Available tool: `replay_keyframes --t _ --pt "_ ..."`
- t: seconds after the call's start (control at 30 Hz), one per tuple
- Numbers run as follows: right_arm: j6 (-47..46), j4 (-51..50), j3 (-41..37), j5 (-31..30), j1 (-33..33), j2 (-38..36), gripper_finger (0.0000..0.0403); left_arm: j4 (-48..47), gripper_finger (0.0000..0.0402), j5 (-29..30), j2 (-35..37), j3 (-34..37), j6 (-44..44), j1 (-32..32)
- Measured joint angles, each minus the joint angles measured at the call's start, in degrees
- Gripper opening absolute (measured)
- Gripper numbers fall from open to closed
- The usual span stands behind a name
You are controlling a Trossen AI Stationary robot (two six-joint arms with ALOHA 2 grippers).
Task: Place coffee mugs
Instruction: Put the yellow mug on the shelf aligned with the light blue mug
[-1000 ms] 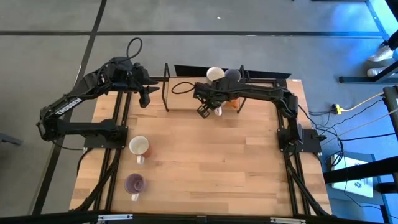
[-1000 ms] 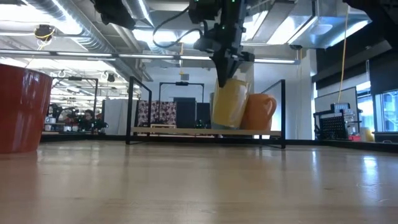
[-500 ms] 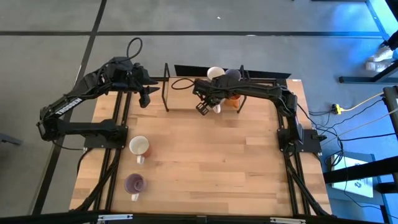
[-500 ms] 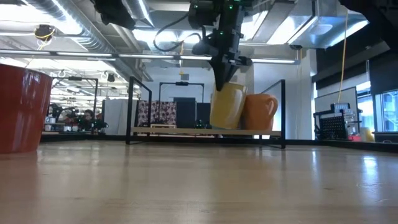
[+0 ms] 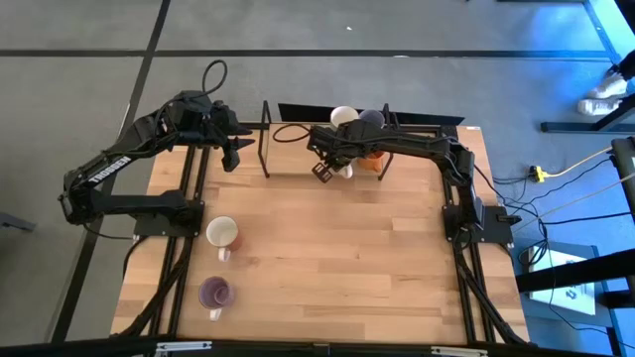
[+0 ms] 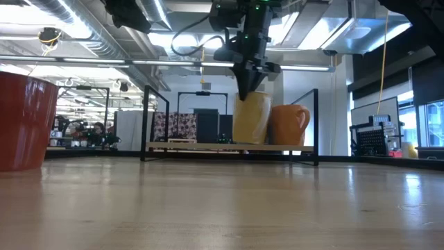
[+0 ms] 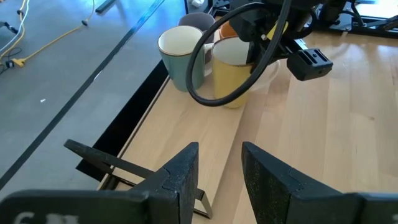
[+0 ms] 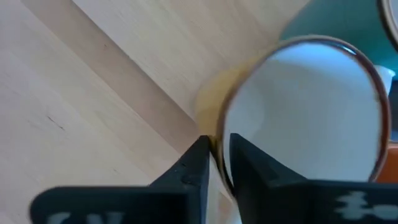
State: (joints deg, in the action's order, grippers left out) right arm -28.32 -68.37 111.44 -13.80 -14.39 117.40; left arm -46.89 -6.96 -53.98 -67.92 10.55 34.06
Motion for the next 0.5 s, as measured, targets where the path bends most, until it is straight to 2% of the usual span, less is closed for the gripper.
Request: replay_keyframes --t 0.27,0.5 --pt "0.1 1.0 0.0 -0.7 -0.5 0.3 0.0091 0.0 0.0117 0.0 0.0 0.0 0.0 0.0" --pt "0.1 2.2 0.2 -0.7 -0.7 0.6 0.0096 0.0 0.0117 0.0 0.0 0.0 0.0 0.0"
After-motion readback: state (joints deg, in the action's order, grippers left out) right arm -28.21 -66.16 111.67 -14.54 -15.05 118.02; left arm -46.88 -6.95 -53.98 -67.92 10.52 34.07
